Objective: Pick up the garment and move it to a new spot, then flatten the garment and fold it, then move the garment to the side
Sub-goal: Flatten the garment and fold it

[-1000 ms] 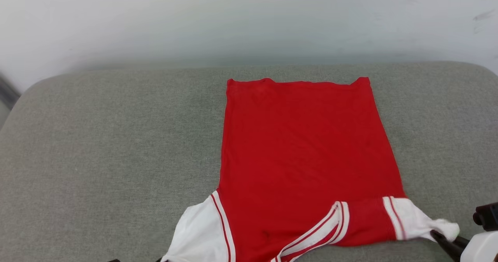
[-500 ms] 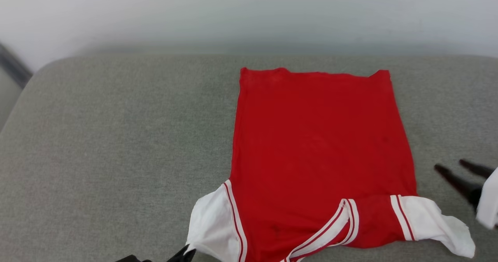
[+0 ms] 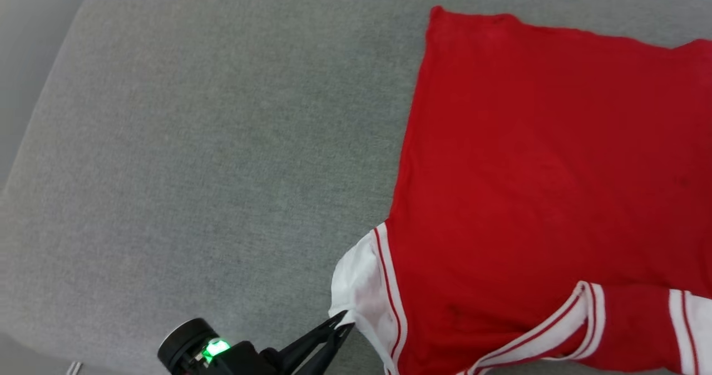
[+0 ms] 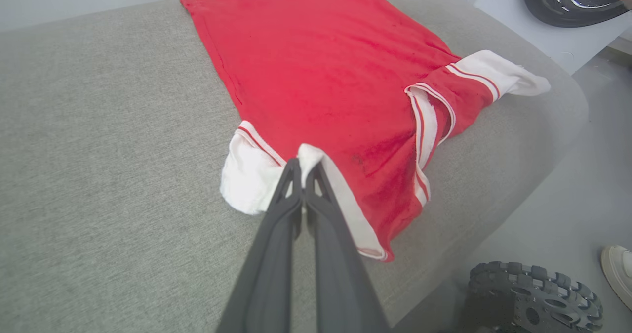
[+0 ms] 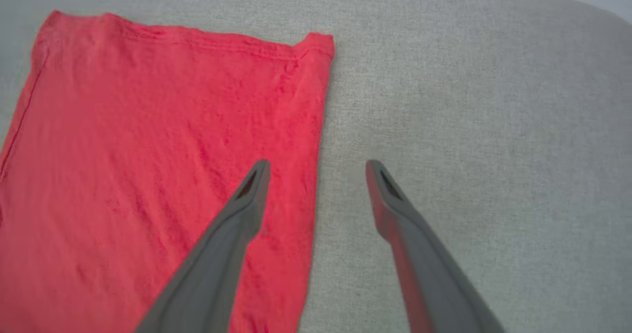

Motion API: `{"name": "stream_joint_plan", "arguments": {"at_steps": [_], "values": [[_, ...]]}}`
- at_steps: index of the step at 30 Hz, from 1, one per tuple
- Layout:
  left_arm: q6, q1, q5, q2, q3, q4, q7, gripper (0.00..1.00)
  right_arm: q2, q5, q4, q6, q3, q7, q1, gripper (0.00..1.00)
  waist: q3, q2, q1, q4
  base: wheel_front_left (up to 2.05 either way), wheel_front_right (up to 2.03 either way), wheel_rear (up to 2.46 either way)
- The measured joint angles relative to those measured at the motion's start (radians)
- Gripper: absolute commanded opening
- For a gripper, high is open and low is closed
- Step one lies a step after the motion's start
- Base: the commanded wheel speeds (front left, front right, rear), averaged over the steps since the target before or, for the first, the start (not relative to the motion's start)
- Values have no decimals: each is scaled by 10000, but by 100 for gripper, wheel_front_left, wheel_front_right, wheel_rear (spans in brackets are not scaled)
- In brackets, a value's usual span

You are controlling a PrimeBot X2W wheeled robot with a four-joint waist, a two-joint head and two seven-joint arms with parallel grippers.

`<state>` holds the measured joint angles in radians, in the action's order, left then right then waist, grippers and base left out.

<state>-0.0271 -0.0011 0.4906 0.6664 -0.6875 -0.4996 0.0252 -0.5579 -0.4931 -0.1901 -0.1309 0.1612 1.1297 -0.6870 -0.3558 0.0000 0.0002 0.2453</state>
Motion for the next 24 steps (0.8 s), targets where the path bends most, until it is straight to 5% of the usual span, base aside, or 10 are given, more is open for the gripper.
{"name": "stream_joint_plan", "arguments": {"at_steps": [11, 21, 22, 23, 24], "values": [[449, -1128, -397, -531, -368, -366, 161, 0, 213, 2382, -690, 0, 1407, 1726, -2037, 100, -1824, 0, 1, 1807, 0, 0, 0], [550, -1435, -387, -750, -414, -349, -21, 0, -2, 2997, -608, 0, 1950, 2197, -2237, 100, -2625, 0, -2, 2721, 0, 0, 0], [550, -1435, -387, -759, -424, -320, -40, 0, -10, 3043, -575, 0, 1967, 2249, -2210, 76, -2644, 0, -2, 2751, 0, 0, 0], [552, -1434, -387, -759, -426, -286, -77, 0, -36, 3095, -508, 0, 1941, 2259, -2151, 18, -2649, 0, -2, 2764, 0, 0, 0], [550, -1434, -385, -759, -426, -251, -111, 0, -54, 3097, -456, 0, 1914, 2257, -2090, 0, -2642, 0, -2, 2762, 0, 0, 0]]}}
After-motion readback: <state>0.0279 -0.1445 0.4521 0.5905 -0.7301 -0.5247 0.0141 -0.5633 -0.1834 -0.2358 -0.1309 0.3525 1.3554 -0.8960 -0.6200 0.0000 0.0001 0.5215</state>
